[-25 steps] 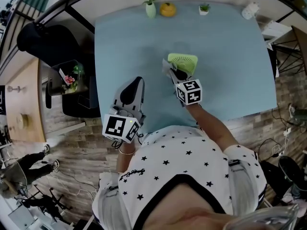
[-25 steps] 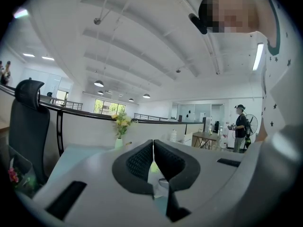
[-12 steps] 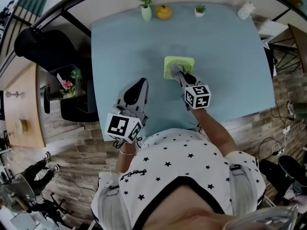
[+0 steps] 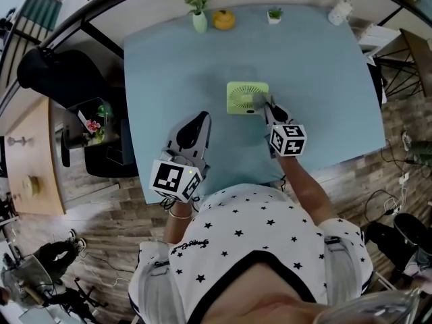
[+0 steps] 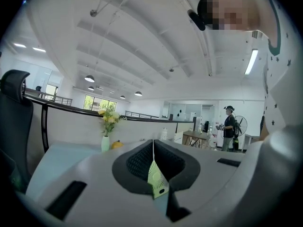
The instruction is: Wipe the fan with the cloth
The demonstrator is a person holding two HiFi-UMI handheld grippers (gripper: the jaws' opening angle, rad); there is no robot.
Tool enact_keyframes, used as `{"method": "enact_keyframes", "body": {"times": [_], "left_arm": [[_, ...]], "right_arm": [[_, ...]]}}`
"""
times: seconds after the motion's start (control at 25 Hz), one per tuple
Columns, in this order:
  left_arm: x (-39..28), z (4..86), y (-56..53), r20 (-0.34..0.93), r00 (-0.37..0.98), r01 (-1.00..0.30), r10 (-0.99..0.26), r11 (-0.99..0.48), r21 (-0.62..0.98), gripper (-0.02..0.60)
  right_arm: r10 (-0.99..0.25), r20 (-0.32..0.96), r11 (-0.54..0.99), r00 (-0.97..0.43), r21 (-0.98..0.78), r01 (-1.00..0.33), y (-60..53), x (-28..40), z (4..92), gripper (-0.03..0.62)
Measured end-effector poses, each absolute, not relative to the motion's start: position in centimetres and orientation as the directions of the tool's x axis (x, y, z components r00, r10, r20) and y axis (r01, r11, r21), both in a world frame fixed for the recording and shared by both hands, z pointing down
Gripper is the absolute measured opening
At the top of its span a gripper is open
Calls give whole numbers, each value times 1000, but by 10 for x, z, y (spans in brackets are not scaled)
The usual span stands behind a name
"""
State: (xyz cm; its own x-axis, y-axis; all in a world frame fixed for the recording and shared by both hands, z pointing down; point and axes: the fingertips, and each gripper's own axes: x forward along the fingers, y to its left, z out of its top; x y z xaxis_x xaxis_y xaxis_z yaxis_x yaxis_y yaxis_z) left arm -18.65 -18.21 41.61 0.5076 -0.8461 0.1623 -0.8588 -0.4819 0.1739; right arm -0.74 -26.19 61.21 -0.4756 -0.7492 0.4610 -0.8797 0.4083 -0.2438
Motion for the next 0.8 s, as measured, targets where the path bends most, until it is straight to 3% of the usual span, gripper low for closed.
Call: {"method": "enact_keyframes", "body": {"times": [0.4, 0.8], "left_arm": [[-182, 416, -181, 167, 521, -851, -837, -496, 171, 29], [-188, 416, -181, 165, 510, -858, -844, -484, 171, 29]], "right_arm": [[-762, 468, 387, -447, -224, -894, -261, 5, 612, 17], [-711, 407, 536, -573, -214, -817, -236, -51, 593, 17]]}}
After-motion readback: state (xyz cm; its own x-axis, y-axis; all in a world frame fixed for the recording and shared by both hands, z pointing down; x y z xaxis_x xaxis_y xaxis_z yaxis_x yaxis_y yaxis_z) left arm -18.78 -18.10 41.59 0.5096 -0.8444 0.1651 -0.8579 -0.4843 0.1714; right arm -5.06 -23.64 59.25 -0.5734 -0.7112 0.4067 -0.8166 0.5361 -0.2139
